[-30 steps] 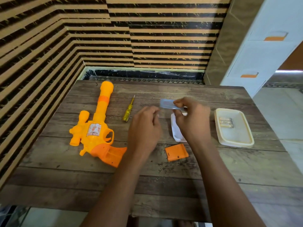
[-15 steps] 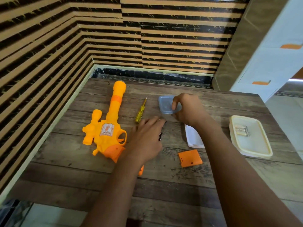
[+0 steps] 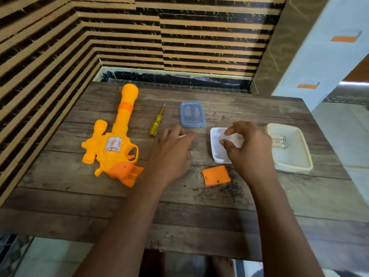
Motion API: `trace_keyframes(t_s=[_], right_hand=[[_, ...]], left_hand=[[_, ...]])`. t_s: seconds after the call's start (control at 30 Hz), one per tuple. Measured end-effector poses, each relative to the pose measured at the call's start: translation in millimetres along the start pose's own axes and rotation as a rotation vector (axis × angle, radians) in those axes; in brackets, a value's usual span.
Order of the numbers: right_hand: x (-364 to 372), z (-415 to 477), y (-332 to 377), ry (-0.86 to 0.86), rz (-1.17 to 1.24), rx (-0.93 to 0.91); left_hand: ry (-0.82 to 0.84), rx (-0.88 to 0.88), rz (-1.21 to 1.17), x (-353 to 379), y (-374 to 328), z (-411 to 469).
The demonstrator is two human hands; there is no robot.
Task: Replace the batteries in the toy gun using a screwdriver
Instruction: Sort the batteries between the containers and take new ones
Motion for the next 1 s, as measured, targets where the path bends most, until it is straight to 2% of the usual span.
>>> trace_keyframes(t_s=[0.2, 0.4, 0.67, 1.0], right_hand=[[-11, 8, -15, -0.051, -0.007, 0.07], [4, 5, -20, 0.007, -0.003, 0.111], [4, -4, -21, 0.042, 0.021, 0.23], [12, -8, -21, 0.094, 0.095, 0.241]], left_hand=[[-0.075, -0.016, -0.033, 0, -9, 3], [-0.087, -0.055, 0.052, 9, -12, 3], [-0.126, -0.015, 0.199, 17, -22, 5], [-0.159, -0.092, 0.183, 12, -24, 3]])
Point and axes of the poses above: each hand's wrist, its own z-axis towards the middle knuckle, its own x-axis out of the palm, y = z × x, the point moved 9 cm from there along z, towards the middle knuckle, and after that the axes turned 7 degrees about -x, right-handed, at the moved point
